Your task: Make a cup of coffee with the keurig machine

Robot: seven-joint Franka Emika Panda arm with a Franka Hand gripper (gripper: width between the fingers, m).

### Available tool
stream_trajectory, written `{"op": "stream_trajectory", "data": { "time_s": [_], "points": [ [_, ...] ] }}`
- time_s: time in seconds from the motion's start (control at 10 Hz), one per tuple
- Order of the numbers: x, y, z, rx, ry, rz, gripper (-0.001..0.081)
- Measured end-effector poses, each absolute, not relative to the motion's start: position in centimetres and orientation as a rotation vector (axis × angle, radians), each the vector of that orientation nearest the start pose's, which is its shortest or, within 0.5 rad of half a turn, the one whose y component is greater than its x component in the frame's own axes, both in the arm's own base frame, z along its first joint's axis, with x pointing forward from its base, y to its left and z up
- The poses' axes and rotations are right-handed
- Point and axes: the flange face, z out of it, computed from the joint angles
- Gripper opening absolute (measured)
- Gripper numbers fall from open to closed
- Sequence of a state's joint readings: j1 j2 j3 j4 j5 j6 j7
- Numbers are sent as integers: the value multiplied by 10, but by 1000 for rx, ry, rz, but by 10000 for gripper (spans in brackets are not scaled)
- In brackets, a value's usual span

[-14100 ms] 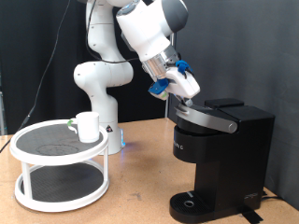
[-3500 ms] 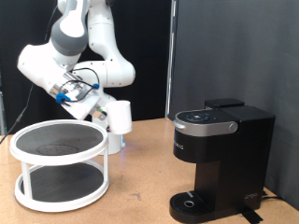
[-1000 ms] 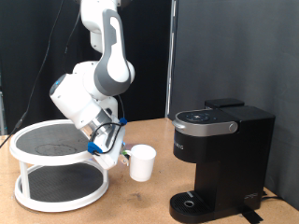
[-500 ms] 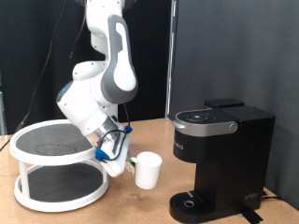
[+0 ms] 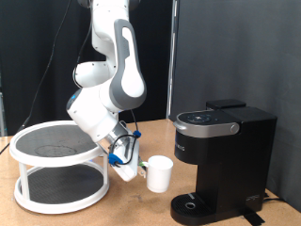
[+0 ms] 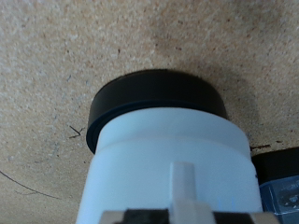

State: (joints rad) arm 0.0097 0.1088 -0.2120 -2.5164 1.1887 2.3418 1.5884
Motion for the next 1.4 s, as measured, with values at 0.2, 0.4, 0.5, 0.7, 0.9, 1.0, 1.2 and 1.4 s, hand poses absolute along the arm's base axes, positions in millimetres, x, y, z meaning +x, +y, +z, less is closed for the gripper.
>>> {"op": "stream_trajectory", "data": {
  "time_s": [0.2, 0.4, 0.5, 0.7, 0.9, 1.0, 1.2, 1.4],
  "points": [
    [438, -65, 223, -477, 2591, 826, 4],
    [441, -53, 222, -480, 2589, 813, 4],
    [442, -47, 222, -481, 2588, 810, 4],
    [444, -35, 219, -487, 2589, 805, 4],
    [447, -23, 210, -498, 2585, 806, 4],
    [448, -19, 204, -501, 2583, 807, 4],
    [451, -11, 194, -505, 2576, 799, 4],
    [454, -5, 184, -510, 2567, 793, 4]
  ]
}}
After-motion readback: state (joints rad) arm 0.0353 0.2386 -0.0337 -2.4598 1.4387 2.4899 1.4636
